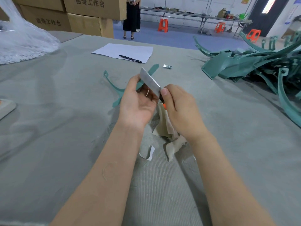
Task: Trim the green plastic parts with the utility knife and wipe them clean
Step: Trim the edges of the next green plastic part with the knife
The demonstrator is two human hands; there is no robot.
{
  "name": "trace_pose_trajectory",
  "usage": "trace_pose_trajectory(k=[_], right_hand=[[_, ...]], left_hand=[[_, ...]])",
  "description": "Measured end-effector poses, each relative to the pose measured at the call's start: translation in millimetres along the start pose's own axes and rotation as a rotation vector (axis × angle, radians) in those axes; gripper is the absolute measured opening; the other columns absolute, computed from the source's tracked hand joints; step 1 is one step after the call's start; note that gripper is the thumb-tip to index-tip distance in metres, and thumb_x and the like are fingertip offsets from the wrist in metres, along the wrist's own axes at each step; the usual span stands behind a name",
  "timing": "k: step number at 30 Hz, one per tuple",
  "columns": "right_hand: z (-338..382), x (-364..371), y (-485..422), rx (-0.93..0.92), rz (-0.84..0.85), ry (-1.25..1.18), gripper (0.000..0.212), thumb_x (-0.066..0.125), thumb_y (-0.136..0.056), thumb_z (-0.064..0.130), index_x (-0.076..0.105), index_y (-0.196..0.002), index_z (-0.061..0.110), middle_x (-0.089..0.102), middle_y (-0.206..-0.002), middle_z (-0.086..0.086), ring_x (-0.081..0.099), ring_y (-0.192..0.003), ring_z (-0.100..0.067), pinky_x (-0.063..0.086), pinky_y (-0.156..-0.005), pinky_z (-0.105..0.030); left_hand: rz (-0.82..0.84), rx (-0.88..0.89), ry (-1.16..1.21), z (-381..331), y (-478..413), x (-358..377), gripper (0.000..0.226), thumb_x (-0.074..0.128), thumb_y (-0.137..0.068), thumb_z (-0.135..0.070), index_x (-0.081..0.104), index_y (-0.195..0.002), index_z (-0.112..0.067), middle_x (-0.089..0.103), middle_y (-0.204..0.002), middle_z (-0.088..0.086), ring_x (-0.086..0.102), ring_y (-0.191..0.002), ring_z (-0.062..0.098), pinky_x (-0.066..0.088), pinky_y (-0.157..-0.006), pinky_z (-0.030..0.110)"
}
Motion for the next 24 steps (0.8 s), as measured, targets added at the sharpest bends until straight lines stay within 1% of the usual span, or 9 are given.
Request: trace_pose_trajectory(k=[3,7,10,13,15,18,19,22,24], right_hand=[[-2,1,1,0.016,-0.058,-0.023,0.033,0.042,-0.099,0.034,0.047,-0.075,0.012,0.050,-0.069,-0.002,0.047,-0.065,-0.022,0.042,-0.066,-0.042],[-3,3,3,0.082,-0.033,-0.063,0.041,0.050,-0.087,0.053,0.056,-0.082,0.012,0.055,-0.064,0.000,0.046,-0.059,-0.014,0.040,-0.060,-0.033],[-5,-6,3,0.152,-0.128,-0.160,0.043,0.064,-0.075,0.057,0.051,-0.106,0.030,0.060,-0.074,0.011,0.055,-0.067,-0.004,0.041,-0.063,-0.016],[-11,-18,1,0.148,-0.170,-0.294,0.061,0.073,-0.076,0.043,0.045,-0.128,0.031,0.063,-0.082,0.010,0.058,-0.071,0.002,0.043,-0.070,-0.011],[-13,-23,-1,0.166,-0.165,-0.357,0.040,0.072,-0.082,0.031,0.055,-0.119,0.031,0.064,-0.080,0.009,0.055,-0.067,-0.002,0.046,-0.070,-0.023],[-15,-33,-5,0.235,-0.231,-0.467,0.006,0.065,-0.089,0.017,0.065,-0.090,0.023,0.058,-0.073,-0.009,0.045,-0.057,-0.012,0.040,-0.059,-0.029],[-17,-38,-5,0.271,-0.273,-0.511,0.008,0.062,-0.091,0.014,0.066,-0.087,0.020,0.054,-0.073,-0.015,0.043,-0.054,-0.014,0.039,-0.054,-0.026],[-23,-48,-4,0.359,-0.344,-0.624,0.011,0.057,-0.094,0.010,0.066,-0.086,0.011,0.048,-0.070,-0.010,0.040,-0.044,-0.011,0.033,-0.043,-0.018],[-26,-51,-3,0.392,-0.341,-0.650,0.015,0.055,-0.094,0.008,0.066,-0.085,0.012,0.050,-0.068,-0.004,0.040,-0.040,-0.008,0.031,-0.041,-0.018]], left_hand=[[-0.013,-0.034,0.016,1,0,0,0.019,0.055,-0.093,-0.019,0.057,-0.076,-0.011,0.060,-0.062,0.001,0.058,-0.054,0.012,0.046,-0.064,0.024],[-0.031,-0.035,-0.064,-1,0,-1,0.010,0.055,-0.093,-0.020,0.056,-0.085,-0.014,0.058,-0.066,-0.002,0.053,-0.062,0.008,0.046,-0.056,0.020],[0.023,-0.036,-0.206,5,0,4,0.015,0.053,-0.095,-0.024,0.056,-0.091,-0.010,0.055,-0.080,0.005,0.057,-0.078,0.018,0.051,-0.081,0.030],[0.071,0.015,-0.368,13,5,9,0.022,0.056,-0.096,-0.023,0.064,-0.100,-0.003,0.068,-0.083,0.009,0.064,-0.071,0.015,0.052,-0.080,0.026],[0.103,0.061,-0.480,17,7,10,0.033,0.058,-0.095,-0.022,0.061,-0.121,-0.003,0.069,-0.110,0.014,0.063,-0.085,0.017,0.049,-0.089,0.030],[0.265,0.067,-0.614,14,11,15,0.016,0.062,-0.092,-0.026,0.068,-0.106,-0.020,0.071,-0.103,-0.001,0.064,-0.084,0.008,0.047,-0.081,0.023],[0.301,0.030,-0.614,11,13,15,0.019,0.068,-0.086,-0.032,0.067,-0.104,-0.023,0.071,-0.101,-0.003,0.065,-0.087,0.008,0.048,-0.081,0.025],[0.393,-0.144,-0.433,0,11,10,0.079,0.078,-0.059,-0.056,0.060,-0.125,-0.016,0.061,-0.130,0.011,0.057,-0.121,0.024,0.047,-0.098,0.046],[0.436,-0.235,-0.298,-5,11,8,0.088,0.064,-0.068,-0.066,0.051,-0.137,-0.013,0.051,-0.141,0.016,0.049,-0.130,0.032,0.042,-0.101,0.055]])
Point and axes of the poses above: each hand's wrist, its own y-axis away from the middle knuckle, its own x-axis out of the palm, z = x × y, the point moved 4 cm from there along -y, towards the middle knuckle
